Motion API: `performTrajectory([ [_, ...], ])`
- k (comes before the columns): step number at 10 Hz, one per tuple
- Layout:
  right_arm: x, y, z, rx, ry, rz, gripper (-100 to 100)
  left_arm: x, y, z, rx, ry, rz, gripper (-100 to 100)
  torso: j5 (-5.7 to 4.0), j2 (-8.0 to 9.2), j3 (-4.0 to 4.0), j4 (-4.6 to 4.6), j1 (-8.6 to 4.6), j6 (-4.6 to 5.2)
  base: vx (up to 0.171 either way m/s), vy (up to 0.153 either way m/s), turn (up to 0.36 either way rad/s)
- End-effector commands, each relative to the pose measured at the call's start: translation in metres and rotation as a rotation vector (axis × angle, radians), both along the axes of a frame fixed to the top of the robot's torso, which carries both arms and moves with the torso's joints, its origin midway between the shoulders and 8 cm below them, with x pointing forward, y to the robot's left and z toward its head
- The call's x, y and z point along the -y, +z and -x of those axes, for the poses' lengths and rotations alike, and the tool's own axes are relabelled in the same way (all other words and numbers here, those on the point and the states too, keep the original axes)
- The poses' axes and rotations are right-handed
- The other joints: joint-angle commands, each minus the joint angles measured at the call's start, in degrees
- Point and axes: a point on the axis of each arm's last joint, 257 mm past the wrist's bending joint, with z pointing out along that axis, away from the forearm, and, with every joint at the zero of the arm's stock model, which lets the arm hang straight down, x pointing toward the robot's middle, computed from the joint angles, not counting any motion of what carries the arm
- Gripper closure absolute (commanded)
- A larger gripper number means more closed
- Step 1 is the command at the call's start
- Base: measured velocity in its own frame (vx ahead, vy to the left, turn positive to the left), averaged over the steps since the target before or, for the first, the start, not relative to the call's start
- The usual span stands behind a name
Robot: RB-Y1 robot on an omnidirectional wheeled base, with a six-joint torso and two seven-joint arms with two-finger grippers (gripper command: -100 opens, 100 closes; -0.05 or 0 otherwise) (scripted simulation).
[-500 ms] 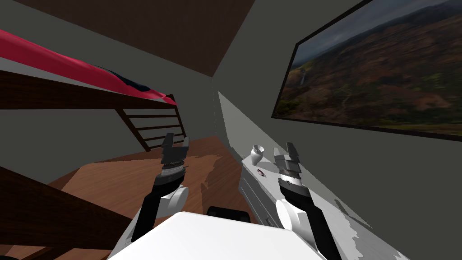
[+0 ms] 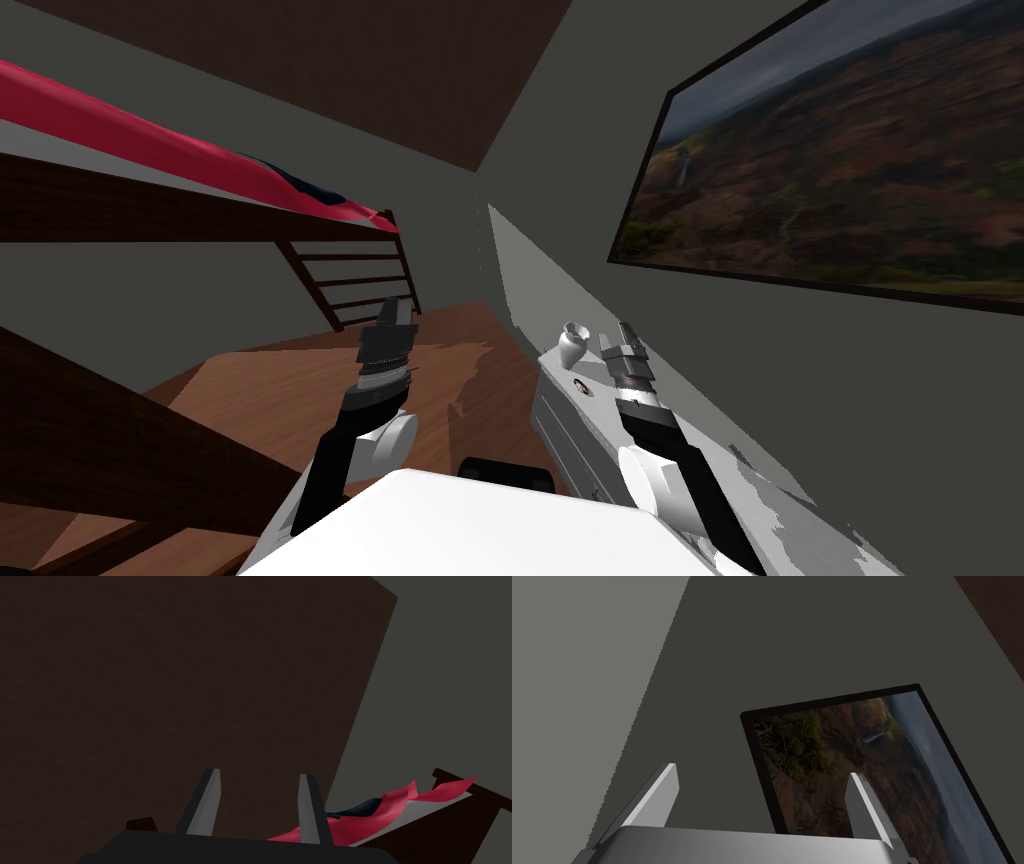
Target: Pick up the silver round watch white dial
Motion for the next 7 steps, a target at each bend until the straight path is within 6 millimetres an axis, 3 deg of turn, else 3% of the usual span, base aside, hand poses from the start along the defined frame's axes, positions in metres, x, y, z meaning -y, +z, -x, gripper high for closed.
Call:
performTrajectory([
  [1, 0.006, -0.021, -0.008, -0.062, 0.029, -0.052, -100, 0.000, 0.000, 0.000, 0.000, 0.000, 0.000, 0, 0.00, 0.00, 0.00, 0.00, 0.00, 0.00, 0.012, -0.013, 0.062],
  [7, 0.031, -0.106, -0.032, -0.301, 0.111, -0.318, -100, 0.000, 0.000, 0.000, 0.000, 0.000, 0.000, 0, 0.00, 0.01, 0.01, 0.00, -0.02, 0.01, 0.011, -0.018, 0.085],
])
